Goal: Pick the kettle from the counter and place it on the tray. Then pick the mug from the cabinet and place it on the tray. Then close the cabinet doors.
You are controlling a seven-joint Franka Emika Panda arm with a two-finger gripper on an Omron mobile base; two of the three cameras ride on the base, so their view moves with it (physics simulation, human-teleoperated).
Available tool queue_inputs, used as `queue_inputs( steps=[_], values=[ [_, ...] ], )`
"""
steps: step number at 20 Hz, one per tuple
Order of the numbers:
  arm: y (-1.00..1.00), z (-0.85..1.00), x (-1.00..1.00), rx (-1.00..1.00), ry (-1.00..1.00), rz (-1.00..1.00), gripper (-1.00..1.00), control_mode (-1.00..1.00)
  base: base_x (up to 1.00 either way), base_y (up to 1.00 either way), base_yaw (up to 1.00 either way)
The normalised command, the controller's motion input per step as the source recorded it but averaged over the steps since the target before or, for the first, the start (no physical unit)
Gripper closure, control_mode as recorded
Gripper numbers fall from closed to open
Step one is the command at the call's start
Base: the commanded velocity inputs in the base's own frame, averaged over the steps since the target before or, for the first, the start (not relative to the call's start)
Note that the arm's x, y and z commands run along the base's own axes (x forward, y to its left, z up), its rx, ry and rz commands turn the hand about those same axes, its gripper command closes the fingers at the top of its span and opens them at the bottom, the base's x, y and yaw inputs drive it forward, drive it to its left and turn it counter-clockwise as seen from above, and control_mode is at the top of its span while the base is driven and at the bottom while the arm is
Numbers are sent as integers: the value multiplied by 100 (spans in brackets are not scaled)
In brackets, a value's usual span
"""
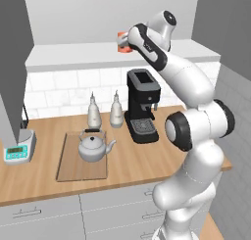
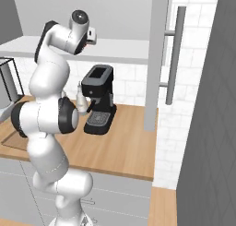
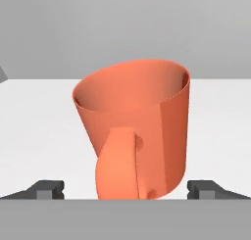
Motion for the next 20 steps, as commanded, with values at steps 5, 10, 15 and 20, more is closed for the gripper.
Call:
queue_inputs(
  steps=[5,10,15,20],
  values=[
    [3,0,12,0,0,0,100,-100,0,0,0],
    [0,0,1,0,0,0,100,-100,0,0,0],
    [0,0,-13,0,0,1,100,-100,0,0,0],
    [1,0,-91,0,-16,9,100,-100,0,0,0]
  ],
)
